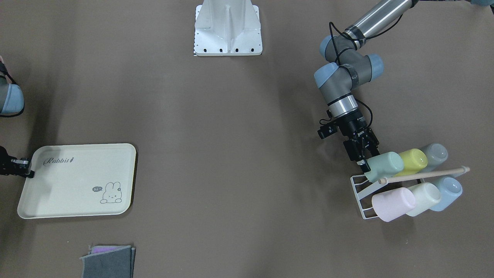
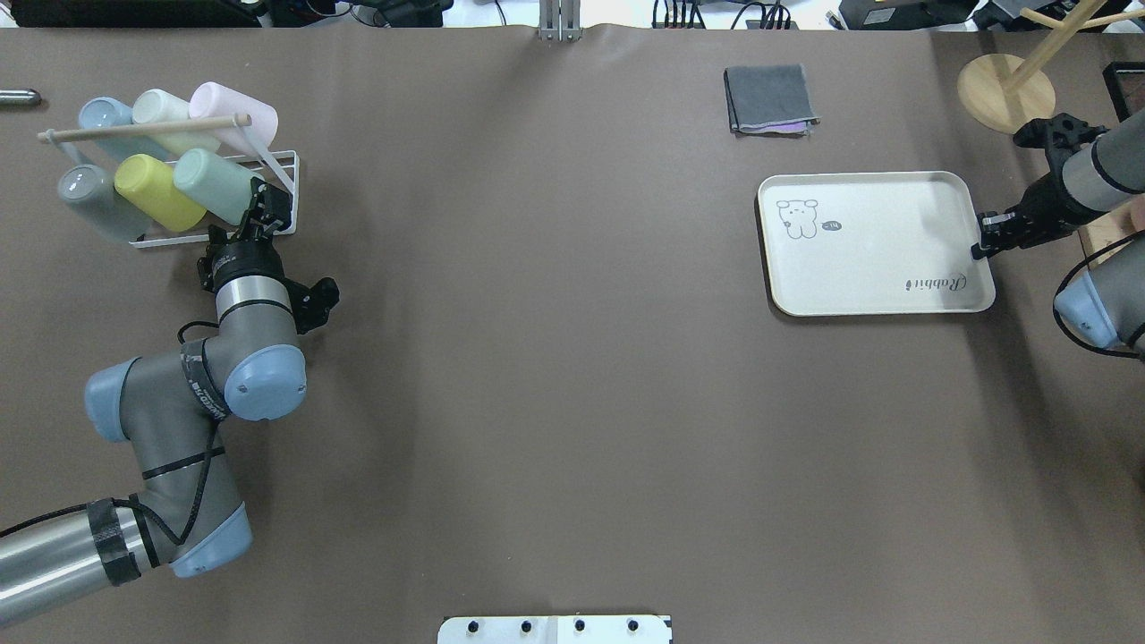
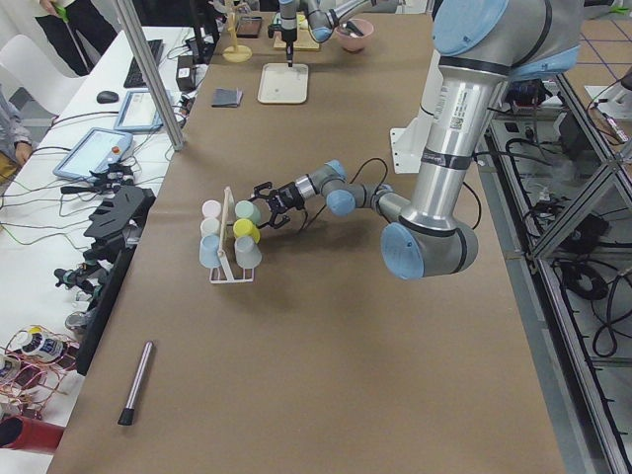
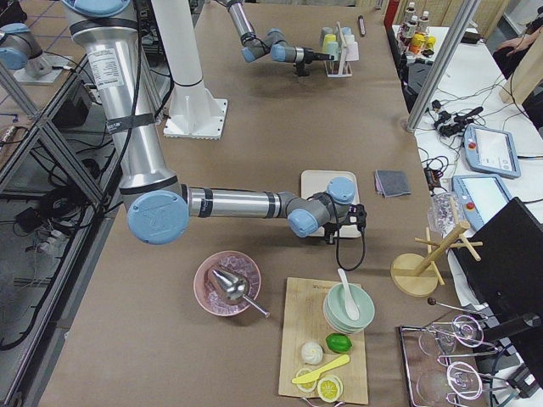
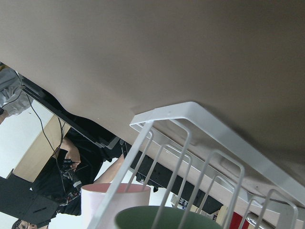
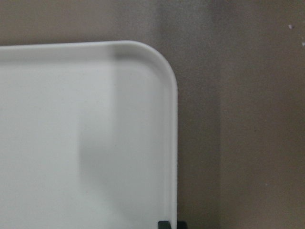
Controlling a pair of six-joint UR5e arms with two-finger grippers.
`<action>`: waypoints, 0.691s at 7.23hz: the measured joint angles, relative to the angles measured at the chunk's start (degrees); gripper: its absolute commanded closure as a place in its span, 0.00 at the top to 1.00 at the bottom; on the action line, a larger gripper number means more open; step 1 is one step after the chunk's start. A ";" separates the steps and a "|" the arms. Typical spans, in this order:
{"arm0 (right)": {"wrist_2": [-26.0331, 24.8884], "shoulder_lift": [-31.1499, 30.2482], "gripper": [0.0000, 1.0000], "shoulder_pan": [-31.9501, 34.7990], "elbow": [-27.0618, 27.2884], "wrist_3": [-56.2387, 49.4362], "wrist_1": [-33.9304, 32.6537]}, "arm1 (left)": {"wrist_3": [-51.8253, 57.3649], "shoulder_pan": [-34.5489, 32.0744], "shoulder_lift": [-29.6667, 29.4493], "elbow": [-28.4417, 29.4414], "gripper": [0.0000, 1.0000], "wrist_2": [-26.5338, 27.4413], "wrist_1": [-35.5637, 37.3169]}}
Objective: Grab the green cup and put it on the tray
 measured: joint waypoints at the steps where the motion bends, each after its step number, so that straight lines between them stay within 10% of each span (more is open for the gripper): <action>1: 1.38 0.17 0.00 0.82 0.11 -0.01 -0.01 | 0.03 -0.05 -0.13 0.26 0.98 0.01 0.13; 5: 12.75 2.58 0.00 7.53 0.16 -0.16 0.09 | 4.37 -1.21 -2.77 1.03 0.98 0.02 0.16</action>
